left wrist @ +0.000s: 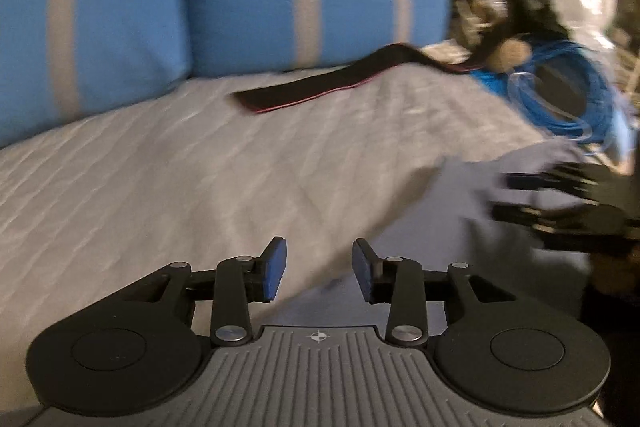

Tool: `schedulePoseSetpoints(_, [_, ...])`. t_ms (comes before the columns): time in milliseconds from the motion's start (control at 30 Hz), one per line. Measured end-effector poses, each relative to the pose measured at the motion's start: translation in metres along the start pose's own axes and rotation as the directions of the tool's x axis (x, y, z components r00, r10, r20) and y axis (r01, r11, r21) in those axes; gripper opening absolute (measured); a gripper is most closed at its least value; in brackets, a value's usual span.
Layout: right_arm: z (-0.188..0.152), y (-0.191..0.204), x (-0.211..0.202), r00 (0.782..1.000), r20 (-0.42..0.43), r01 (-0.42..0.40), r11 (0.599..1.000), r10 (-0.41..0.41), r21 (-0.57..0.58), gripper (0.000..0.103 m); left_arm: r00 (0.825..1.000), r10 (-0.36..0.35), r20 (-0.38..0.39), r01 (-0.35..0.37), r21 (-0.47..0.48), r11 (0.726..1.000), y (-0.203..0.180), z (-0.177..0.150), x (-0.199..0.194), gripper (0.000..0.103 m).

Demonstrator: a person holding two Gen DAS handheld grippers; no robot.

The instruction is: Fold clothes

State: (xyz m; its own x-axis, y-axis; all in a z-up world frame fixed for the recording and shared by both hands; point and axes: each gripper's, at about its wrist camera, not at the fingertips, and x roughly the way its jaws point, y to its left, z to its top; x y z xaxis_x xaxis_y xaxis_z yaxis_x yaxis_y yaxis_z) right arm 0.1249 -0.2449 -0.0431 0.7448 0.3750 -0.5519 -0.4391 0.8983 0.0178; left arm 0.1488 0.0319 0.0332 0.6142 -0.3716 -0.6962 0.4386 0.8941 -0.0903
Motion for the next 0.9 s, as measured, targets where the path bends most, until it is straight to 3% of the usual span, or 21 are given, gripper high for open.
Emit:
schedulePoseSetpoints(67, [0.01,-0.003,0.014,1.0,-0.011,-0.003,1.0,0.003,-0.006,0.024,0.999,-0.048,-0.02,0.049,0.053,0.997,-0.02,0.0,0.013,0.035])
schedulePoseSetpoints(200, [0.023,-0.005,0.043,0.999,-0.037,-0.002,0.999,0.0,-0.041,0.012,0.992,-0.09,-0.085,0.099,0.114,0.989,-0.045,-0.009,0.043,0.035])
schedulePoseSetpoints(300, [0.024,-0.005,0.062,0.997,-0.07,0.013,0.998,-0.018,-0.057,0.011,0.99,-0.075,-0.123,0.083,0.067,0.994,-0.041,-0.014,0.065,0.035])
schedulePoseSetpoints(367, [0.024,-0.009,0.07,0.996,-0.077,0.042,0.998,-0.046,-0.051,0.022,0.988,-0.093,-0.122,0.097,0.028,0.995,-0.032,-0.016,0.068,0.035])
schedulePoseSetpoints(567, [0.024,-0.019,0.074,0.996,-0.066,0.061,0.998,-0.061,-0.008,0.02,0.988,-0.075,-0.132,0.07,-0.042,0.997,-0.001,-0.013,0.054,0.034])
schedulePoseSetpoints(733, [0.026,-0.02,0.066,0.997,-0.024,0.076,0.997,-0.076,-0.014,0.026,0.988,0.096,-0.122,-0.107,-0.089,0.99,0.016,-0.01,0.028,0.035])
schedulePoseSetpoints(800, [0.026,-0.021,0.061,0.997,0.001,0.083,0.997,-0.083,-0.011,0.038,0.993,0.094,-0.065,-0.103,-0.145,0.984,0.025,-0.012,0.0,0.035])
schedulePoseSetpoints(900, [0.025,-0.023,0.051,0.998,0.029,0.061,0.998,-0.061,-0.008,0.077,0.991,0.135,0.014,-0.129,-0.208,0.97,0.037,-0.018,-0.048,0.04])
